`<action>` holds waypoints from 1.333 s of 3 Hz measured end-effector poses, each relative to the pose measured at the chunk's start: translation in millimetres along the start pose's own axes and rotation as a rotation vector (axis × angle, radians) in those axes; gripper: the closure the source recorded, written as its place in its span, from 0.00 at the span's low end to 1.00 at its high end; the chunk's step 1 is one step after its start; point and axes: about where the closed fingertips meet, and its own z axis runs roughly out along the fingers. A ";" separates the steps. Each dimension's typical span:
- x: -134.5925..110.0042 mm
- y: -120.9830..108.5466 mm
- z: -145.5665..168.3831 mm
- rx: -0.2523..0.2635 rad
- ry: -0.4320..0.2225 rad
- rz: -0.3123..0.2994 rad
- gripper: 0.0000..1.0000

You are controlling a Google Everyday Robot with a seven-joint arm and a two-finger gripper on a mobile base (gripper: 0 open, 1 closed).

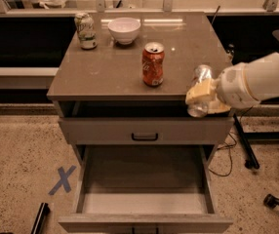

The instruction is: Pick redbull can from middle drawer and place on counter

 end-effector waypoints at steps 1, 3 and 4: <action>44.0 -10.6 3.5 -0.137 0.033 0.030 1.00; 107.9 -17.0 49.4 -0.332 -0.086 0.091 0.59; 111.5 -42.4 87.1 -0.318 -0.201 0.066 0.36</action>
Offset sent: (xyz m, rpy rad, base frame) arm 0.1635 0.0558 0.0255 -0.3629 0.2309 -0.0818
